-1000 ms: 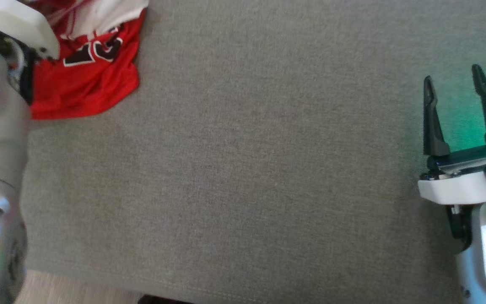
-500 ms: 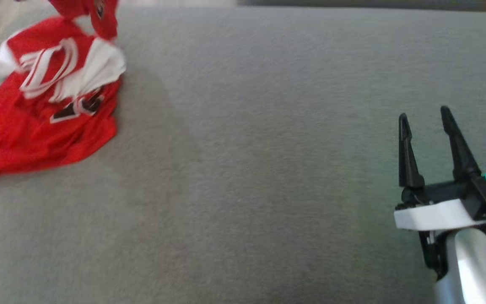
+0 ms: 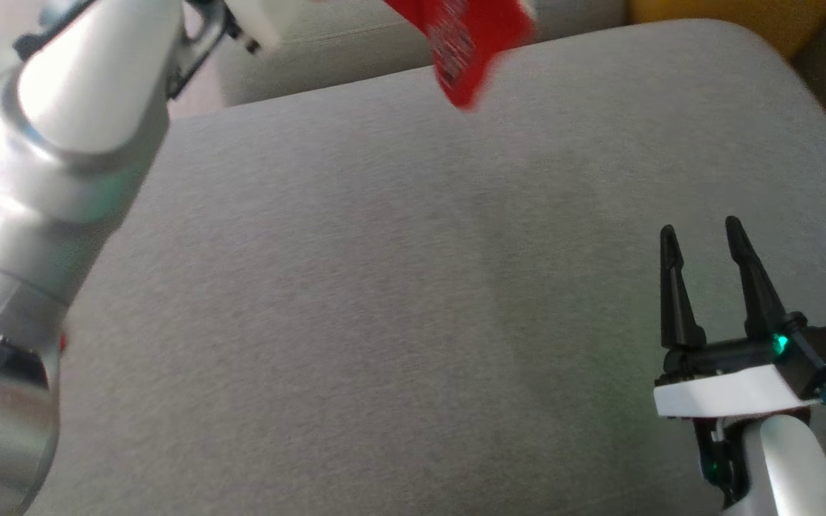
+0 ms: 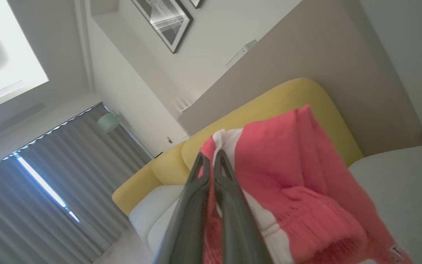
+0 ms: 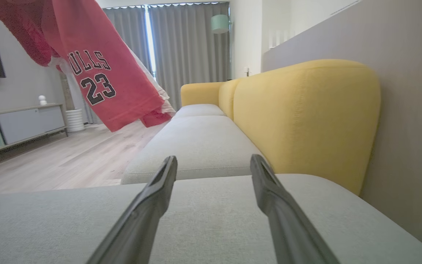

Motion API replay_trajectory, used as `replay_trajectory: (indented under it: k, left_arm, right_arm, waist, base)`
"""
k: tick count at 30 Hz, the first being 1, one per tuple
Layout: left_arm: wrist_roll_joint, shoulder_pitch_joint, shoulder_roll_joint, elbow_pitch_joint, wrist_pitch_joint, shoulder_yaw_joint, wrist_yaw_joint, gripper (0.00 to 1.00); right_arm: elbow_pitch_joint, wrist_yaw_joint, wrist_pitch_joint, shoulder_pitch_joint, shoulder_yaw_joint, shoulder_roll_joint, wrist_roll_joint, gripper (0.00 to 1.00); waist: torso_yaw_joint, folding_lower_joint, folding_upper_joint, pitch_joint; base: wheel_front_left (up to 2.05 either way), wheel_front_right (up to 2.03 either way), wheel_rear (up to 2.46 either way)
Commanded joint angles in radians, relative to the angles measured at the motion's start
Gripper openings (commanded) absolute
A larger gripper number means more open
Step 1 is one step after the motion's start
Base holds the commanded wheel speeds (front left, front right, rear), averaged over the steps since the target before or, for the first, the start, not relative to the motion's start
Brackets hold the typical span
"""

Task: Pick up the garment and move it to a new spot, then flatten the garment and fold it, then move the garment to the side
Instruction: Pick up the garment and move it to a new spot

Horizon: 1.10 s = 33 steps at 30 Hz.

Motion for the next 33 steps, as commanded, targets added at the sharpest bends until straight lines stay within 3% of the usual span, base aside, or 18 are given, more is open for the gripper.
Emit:
replay_trajectory:
  k: [1, 7, 10, 15, 16, 17, 21, 23, 33]
  left_arm:
    - [-0.019, -0.034, 0.051, -0.038, 0.009, 0.011, 0.002, 0.0]
    - [-0.073, 0.132, 0.087, -0.117, 0.006, -0.11, 0.002, 0.0]
    - [-0.034, 0.26, 0.107, -0.105, -0.019, -0.195, 0.008, 0.0]
    - [-0.067, 0.471, 0.076, -0.022, -0.083, -0.243, 0.029, 0.0]
    - [-0.072, 0.496, 0.067, -0.005, -0.098, -0.241, 0.045, 0.45]
    - [-0.08, 0.518, 0.056, 0.007, -0.112, -0.233, 0.061, 1.0]
    - [-0.097, 0.596, 0.015, 0.011, -0.145, -0.187, 0.147, 1.0]
    - [-0.1, 0.618, 0.009, -0.008, -0.146, -0.167, 0.17, 1.0]
    - [-0.097, 0.974, 0.006, -0.355, -0.148, 0.156, 0.345, 1.0]
  right_arm:
    - [-0.038, 0.007, -0.005, -0.023, 0.031, -0.001, 0.009, 1.0]
    - [-0.054, 0.007, -0.005, -0.038, 0.029, -0.001, 0.035, 1.0]
    - [-0.055, 0.007, -0.005, -0.04, 0.016, -0.001, 0.038, 1.0]
    - [-0.043, 0.007, -0.005, -0.03, 0.008, -0.001, 0.029, 1.0]
    - [-0.04, 0.007, -0.005, -0.026, 0.009, -0.001, 0.028, 1.0]
    - [-0.038, 0.007, -0.005, -0.022, 0.008, -0.001, 0.025, 1.0]
    - [-0.027, 0.007, -0.005, 0.005, -0.009, -0.001, 0.011, 1.0]
    - [-0.024, 0.007, -0.005, 0.013, -0.011, -0.001, 0.009, 1.0]
    - [0.006, 0.007, -0.005, 0.084, -0.033, -0.001, 0.005, 1.0]
  waist:
    - [-0.063, 0.0001, 0.0, 0.001]
    - [-0.111, 0.0001, 0.0, 0.068]
    - [-0.111, 0.0001, 0.0, 0.091]
    - [-0.082, 0.0001, 0.0, 0.096]
    - [-0.074, 0.0001, 0.0, 0.091]
    - [-0.062, 0.0001, 0.0, 0.085]
    - [0.002, 0.0001, 0.0, 0.041]
    - [0.018, 0.0001, 0.0, 0.029]
    - [0.185, 0.0001, 0.0, -0.095]
  base:
    - [0.0, 0.0, 0.0]
    - [0.0, 0.0, 0.0]
    - [0.0, 0.0, 0.0]
    - [0.0, 0.0, 0.0]
    - [0.0, 0.0, 0.0]
    - [0.0, 0.0, 0.0]
    - [0.0, 0.0, 0.0]
    - [0.0, 0.0, 0.0]
    - [0.0, 0.0, 0.0]
